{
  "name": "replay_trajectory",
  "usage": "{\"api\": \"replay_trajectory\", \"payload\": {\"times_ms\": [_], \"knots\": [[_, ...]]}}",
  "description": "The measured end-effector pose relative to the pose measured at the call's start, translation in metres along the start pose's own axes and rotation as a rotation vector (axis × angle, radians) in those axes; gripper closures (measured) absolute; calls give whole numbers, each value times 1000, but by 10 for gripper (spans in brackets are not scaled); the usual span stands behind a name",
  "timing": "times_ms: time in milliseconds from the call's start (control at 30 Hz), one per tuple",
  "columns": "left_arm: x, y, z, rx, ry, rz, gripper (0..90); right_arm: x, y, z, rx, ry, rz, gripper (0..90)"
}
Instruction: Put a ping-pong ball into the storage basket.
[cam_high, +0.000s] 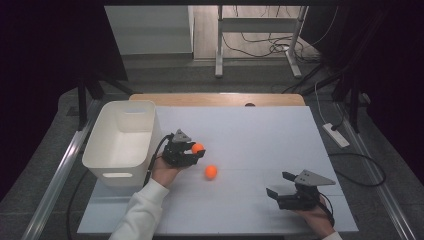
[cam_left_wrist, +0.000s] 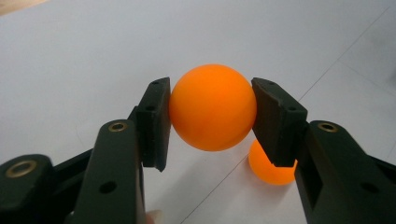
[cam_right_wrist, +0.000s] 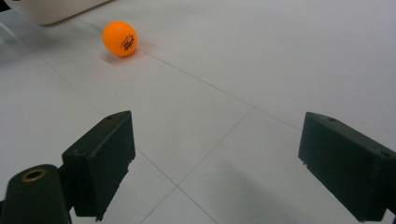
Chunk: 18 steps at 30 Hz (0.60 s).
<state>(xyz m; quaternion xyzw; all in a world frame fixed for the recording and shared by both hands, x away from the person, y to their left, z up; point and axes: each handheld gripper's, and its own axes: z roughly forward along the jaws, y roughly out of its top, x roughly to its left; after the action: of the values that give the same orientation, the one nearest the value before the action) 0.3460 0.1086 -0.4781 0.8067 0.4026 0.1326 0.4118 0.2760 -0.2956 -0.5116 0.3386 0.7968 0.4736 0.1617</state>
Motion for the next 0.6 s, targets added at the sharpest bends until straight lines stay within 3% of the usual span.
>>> {"api": "replay_trajectory", "payload": {"times_ms": [600], "knots": [[-6, 8, -18, -63, -12, 15, 504, 0, 0, 0, 2, -2, -2, 108]]}}
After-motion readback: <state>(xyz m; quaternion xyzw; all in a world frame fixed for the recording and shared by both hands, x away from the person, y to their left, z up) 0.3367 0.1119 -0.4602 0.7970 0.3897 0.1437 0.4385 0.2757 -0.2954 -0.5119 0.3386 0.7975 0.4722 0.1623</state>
